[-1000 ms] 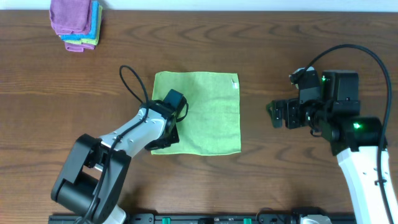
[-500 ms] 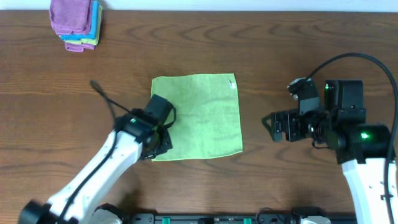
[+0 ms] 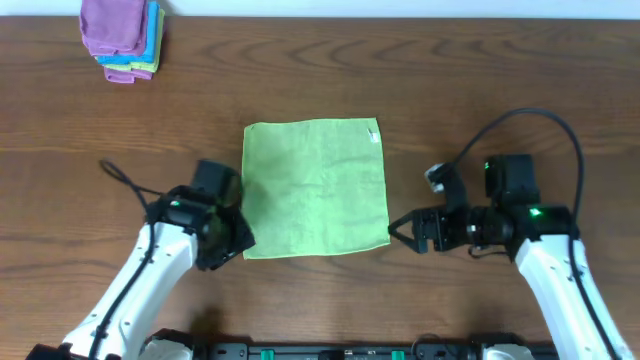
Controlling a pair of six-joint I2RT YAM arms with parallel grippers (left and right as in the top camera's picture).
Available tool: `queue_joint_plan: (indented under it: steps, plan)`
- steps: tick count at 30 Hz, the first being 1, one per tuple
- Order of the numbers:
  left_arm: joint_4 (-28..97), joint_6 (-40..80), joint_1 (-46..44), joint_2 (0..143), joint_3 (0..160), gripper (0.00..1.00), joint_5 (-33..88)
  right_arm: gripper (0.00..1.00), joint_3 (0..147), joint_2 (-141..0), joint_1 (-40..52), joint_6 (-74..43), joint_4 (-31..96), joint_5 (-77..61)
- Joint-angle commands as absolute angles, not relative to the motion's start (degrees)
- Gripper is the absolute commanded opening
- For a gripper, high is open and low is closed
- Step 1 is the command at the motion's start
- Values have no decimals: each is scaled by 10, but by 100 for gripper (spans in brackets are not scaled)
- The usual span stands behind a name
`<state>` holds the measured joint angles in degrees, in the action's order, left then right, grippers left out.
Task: Fold the cloth
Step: 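Grasp the cloth's near left and right corners with both grippers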
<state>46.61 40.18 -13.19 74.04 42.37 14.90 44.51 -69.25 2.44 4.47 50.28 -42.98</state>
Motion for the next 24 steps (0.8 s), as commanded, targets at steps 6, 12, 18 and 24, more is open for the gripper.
queue_joint_plan:
  steps: [6,12,18,24]
  plan:
    - [446,290,-52,740,379,49,271,88,417,-725,21,70,479,-485]
    - [376,283,-35,740,317,51,305,84,405,-769,21,74,450,-509]
    - [324,277,-3,740,269,55,319,80,405,-828,21,74,425,-542]
    - [271,274,-3,740,251,58,315,77,405,-873,21,74,416,-545]
